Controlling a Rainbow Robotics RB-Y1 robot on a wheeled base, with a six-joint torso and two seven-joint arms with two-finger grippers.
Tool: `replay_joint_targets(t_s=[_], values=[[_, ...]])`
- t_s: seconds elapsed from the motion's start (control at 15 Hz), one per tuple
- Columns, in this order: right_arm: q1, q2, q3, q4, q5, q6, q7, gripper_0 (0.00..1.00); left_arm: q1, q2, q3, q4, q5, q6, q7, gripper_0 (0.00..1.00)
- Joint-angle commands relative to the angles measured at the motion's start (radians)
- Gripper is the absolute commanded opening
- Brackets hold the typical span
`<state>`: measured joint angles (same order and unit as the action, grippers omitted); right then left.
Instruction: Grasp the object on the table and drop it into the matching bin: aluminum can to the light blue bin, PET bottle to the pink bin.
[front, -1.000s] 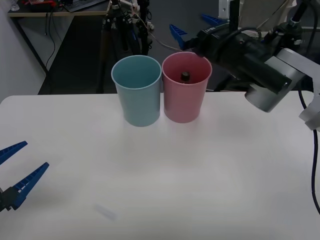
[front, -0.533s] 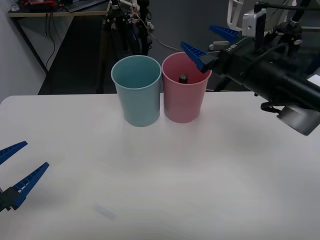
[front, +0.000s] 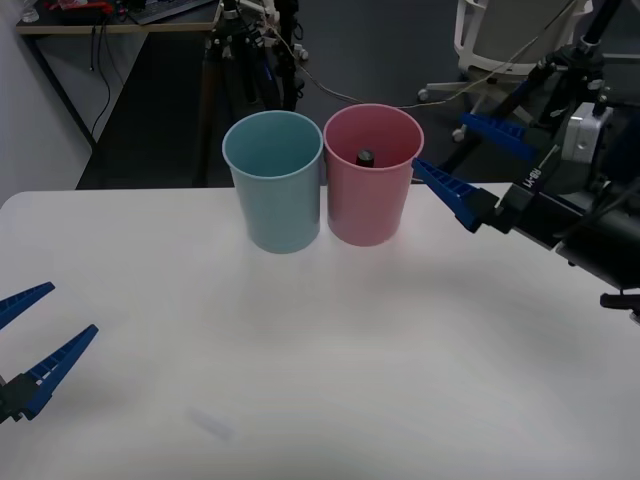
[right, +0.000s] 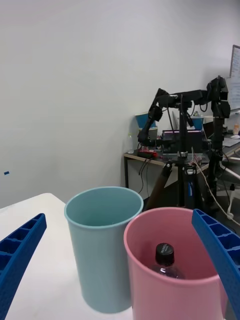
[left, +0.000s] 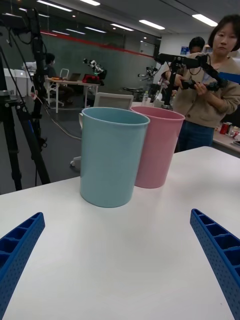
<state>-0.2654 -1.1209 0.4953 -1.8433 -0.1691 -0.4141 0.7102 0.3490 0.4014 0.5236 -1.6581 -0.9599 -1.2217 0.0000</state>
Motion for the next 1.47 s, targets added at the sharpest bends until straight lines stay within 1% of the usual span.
replay_joint_targets(t_s=[0.07,0.13,0.33,0.47,0.6,0.8,1.0,1.47], values=[[0.141,0.001,-0.087,-0.013,0.141,-0.068,-0.098,1.00,0.000,0.000,0.000,0.000,0.000,0.000,0.000,1.00],[0.193,0.007,-0.119,-0.019,0.191,-0.091,-0.130,1.00,0.000,0.000,0.000,0.000,0.000,0.000,0.000,1.00],[0.330,0.058,-0.211,-0.020,0.338,-0.175,-0.235,1.00,0.000,0.000,0.000,0.000,0.000,0.000,0.000,1.00],[0.413,0.101,-0.273,-0.020,0.428,-0.232,-0.291,1.00,0.000,0.000,0.000,0.000,0.000,0.000,0.000,1.00],[0.477,0.159,-0.328,-0.020,0.528,-0.287,-0.350,1.00,0.000,0.000,0.000,0.000,0.000,0.000,0.000,1.00],[0.545,0.239,-0.371,-0.016,0.626,-0.334,-0.365,1.00,0.000,0.000,0.000,0.000,0.000,0.000,0.000,1.00],[0.595,0.288,-0.408,-0.014,0.686,-0.361,-0.380,1.00,0.000,0.000,0.000,0.000,0.000,0.000,0.000,1.00],[0.635,0.300,-0.420,-0.016,0.694,-0.379,-0.393,1.00,0.000,0.000,0.000,0.000,0.000,0.000,0.000,1.00]])
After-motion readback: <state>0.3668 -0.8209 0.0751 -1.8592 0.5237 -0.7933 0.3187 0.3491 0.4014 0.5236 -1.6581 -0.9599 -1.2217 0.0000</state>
